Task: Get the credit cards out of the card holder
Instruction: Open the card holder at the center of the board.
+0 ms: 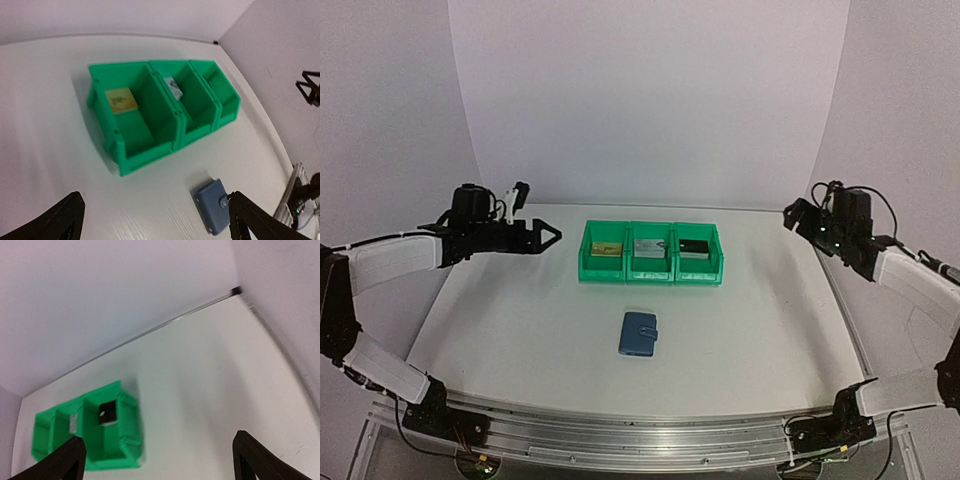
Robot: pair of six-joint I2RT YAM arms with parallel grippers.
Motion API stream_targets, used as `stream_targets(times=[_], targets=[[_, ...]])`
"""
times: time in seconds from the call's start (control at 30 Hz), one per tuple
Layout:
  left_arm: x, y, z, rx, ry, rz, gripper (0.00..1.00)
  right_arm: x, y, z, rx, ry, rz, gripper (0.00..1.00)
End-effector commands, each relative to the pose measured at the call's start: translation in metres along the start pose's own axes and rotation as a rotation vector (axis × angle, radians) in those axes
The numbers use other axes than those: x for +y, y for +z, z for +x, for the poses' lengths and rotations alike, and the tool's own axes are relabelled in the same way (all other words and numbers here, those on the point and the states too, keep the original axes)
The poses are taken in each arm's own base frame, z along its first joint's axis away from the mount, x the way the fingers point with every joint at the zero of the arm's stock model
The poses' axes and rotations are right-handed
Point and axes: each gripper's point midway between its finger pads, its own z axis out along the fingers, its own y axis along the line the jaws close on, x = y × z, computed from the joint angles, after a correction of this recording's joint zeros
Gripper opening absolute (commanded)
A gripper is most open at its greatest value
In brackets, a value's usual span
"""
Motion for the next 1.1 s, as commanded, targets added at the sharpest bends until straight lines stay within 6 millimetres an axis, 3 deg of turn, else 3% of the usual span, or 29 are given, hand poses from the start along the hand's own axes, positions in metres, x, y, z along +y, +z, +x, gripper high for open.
stream_targets(times=[0.0,0.17,0.23,0.33,0.4,0.57,0.63,1.07], targets=[[-0.048,0.019,0.075,0.378,-0.206,0.115,1.0,0.059,-0.019,0.095,0.401,-0.045,0.044,0.98],[-0.074,0.046,0.095,0.485,-0.316,0.214,0.99,0.135,-0.034,0.176,0.594,-0.169,0.057,0.9],[-0.086,0.057,0.116,0.555,-0.332,0.226,0.95,0.162,-0.036,0.209,0.647,-0.219,0.059,0.9],[-0.105,0.066,0.145,0.634,-0.332,0.24,0.87,0.189,-0.04,0.259,0.721,-0.269,0.053,0.91],[-0.105,0.074,0.157,0.669,-0.367,0.235,0.83,0.201,-0.036,0.29,0.785,-0.29,0.049,0.89],[-0.104,0.095,0.171,0.717,-0.434,0.252,0.73,0.221,-0.03,0.333,0.839,-0.345,0.039,0.72],[-0.106,0.101,0.174,0.717,-0.443,0.256,0.72,0.223,-0.028,0.345,0.861,-0.363,0.046,0.71],[-0.094,0.123,0.22,0.842,-0.533,0.192,0.59,0.203,-0.03,0.394,0.964,-0.458,0.124,0.48]])
